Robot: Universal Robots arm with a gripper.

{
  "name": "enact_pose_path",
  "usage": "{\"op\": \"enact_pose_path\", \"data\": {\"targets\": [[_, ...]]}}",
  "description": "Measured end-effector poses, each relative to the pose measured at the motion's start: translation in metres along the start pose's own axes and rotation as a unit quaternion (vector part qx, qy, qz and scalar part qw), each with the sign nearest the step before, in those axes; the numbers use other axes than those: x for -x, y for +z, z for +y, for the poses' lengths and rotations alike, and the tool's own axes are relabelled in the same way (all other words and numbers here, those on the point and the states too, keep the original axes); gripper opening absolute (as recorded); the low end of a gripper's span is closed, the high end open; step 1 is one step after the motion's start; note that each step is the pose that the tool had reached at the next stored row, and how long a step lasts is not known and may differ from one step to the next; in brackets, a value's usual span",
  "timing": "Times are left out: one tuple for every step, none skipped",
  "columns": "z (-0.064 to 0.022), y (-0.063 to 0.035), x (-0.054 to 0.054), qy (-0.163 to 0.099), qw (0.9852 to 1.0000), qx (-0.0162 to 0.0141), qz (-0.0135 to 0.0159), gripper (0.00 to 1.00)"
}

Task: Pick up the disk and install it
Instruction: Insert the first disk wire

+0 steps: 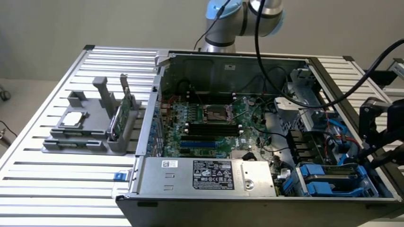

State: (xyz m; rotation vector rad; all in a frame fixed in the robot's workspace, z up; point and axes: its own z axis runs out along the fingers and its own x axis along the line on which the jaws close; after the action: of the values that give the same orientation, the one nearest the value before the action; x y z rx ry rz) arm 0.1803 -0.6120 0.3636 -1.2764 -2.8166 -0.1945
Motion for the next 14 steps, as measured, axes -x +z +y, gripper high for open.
{"op": "enact_pose_path", "data": {"targets": [[0.0004, 0.0006, 0.0004, 0.001, 1.0000, 0.0004, 0.0002, 0.27], [0.0007, 0.0012, 0.0009, 0.003, 1.0000, 0.0009, 0.0005, 0.27], [0.0010, 0.0020, 0.0012, 0.004, 1.0000, 0.0014, 0.0009, 0.27], [0.0011, 0.0028, 0.0014, 0.004, 1.0000, 0.0018, 0.0012, 0.27], [0.0010, 0.0035, 0.0015, 0.005, 1.0000, 0.0020, 0.0014, 0.27], [0.0010, 0.0042, 0.0016, 0.005, 1.0000, 0.0021, 0.0015, 0.27], [0.0009, 0.0051, 0.0017, 0.005, 1.0000, 0.0020, 0.0021, 0.27], [0.0008, 0.0060, 0.0018, 0.005, 1.0000, 0.0020, 0.0026, 0.27], [0.0008, 0.0068, 0.0019, 0.006, 1.0000, 0.0018, 0.0033, 0.27], [0.0007, 0.0076, 0.0020, 0.006, 1.0000, 0.0015, 0.0040, 0.27], [0.0007, 0.0082, 0.0020, 0.006, 1.0000, 0.0010, 0.0047, 0.27], [0.0006, 0.0090, 0.0021, 0.007, 1.0000, 0.0005, 0.0055, 0.27], [0.0007, 0.0097, 0.0023, 0.007, 1.0000, 0.0000, 0.0064, 0.27], [0.0008, 0.0104, 0.0025, 0.008, 0.9999, -0.0006, 0.0072, 0.27]]}}
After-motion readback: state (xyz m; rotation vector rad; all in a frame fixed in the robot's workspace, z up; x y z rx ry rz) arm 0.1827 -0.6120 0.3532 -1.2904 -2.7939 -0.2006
